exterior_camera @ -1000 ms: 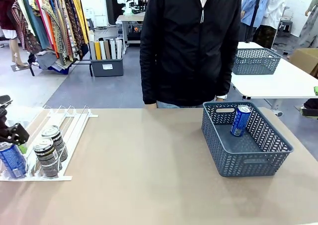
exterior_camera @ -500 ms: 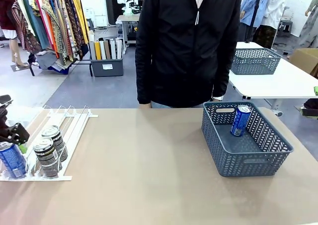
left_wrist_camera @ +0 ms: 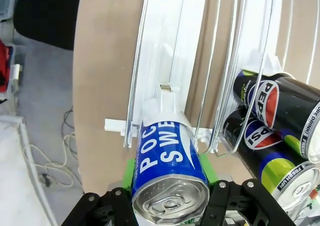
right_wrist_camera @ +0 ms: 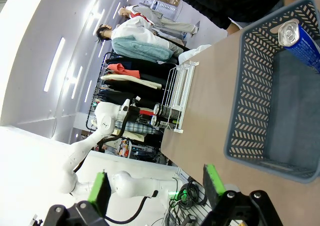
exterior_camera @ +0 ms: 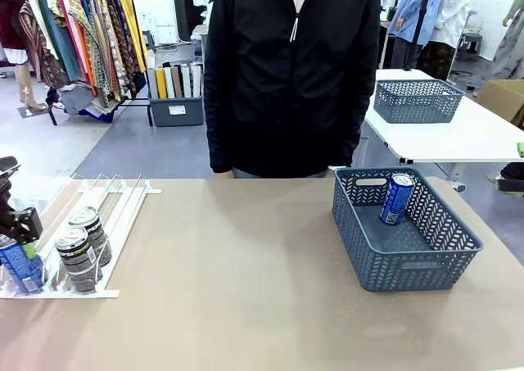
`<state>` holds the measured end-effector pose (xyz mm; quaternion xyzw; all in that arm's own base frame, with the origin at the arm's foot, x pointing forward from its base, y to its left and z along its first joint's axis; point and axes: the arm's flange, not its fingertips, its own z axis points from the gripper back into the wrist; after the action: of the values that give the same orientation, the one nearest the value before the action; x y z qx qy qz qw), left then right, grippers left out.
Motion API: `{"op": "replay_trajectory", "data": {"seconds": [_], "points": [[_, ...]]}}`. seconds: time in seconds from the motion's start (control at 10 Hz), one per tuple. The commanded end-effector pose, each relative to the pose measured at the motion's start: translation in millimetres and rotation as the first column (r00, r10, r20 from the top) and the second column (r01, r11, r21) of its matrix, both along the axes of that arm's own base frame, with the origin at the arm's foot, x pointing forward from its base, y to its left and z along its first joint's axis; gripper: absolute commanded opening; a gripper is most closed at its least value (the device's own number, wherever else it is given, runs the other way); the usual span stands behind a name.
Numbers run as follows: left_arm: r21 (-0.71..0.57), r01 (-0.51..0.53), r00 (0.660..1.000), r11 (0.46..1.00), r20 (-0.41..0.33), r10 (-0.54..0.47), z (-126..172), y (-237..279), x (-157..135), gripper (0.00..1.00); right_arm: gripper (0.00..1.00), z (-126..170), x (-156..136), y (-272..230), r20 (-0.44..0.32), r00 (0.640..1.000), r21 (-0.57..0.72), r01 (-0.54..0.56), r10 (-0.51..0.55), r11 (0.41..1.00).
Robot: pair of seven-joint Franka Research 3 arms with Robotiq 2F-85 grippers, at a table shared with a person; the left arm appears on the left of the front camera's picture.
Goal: Retrieve and store the cans from the dispenser.
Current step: Pick up the last remaining can from one row of the Automatic Can Dispenser and place it in the middle of the table.
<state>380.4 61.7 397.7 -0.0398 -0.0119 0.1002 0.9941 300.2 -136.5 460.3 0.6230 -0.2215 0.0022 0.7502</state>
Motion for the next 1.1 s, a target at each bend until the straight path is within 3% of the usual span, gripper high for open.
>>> {"op": "replay_trajectory", "data": {"seconds": [0.0,0.2,0.5,0.6,0.8,0.9,1.0], "points": [[0.018,-0.001,0.999,1.000,0.049,0.000,4.3,0.0,-3.3,0.00,1.00,3.3,1.7,1.5,0.011,1.000,0.016,0.005,-0.006,1.000],[0.044,-0.003,0.994,0.999,0.106,-0.002,27.1,-0.1,-11.2,0.00,1.00,3.3,1.7,1.5,0.011,1.000,0.016,0.005,-0.006,1.000],[0.040,0.089,0.953,0.995,0.286,-0.097,126.5,-6.4,-34.7,0.00,1.00,3.3,1.7,1.5,0.011,1.000,0.016,0.005,-0.006,1.000],[0.029,0.147,0.914,0.989,0.378,-0.147,165.7,-8.0,-55.8,0.00,1.00,3.3,1.7,1.5,0.011,1.000,0.016,0.005,-0.006,1.000],[-0.031,0.187,0.848,0.982,0.509,-0.145,206.3,3.5,-93.7,0.00,1.00,3.3,1.7,1.5,0.011,1.000,0.016,0.005,-0.006,1.000],[-0.087,0.175,0.835,0.981,0.542,-0.101,211.6,13.9,-103.1,0.00,1.00,3.3,1.7,1.5,0.011,1.000,0.016,0.005,-0.006,1.000],[0.032,0.137,0.878,0.990,0.460,-0.136,206.9,-6.8,-82.9,0.00,1.00,3.3,1.7,1.5,0.011,1.000,0.016,0.005,-0.006,1.000]]}}
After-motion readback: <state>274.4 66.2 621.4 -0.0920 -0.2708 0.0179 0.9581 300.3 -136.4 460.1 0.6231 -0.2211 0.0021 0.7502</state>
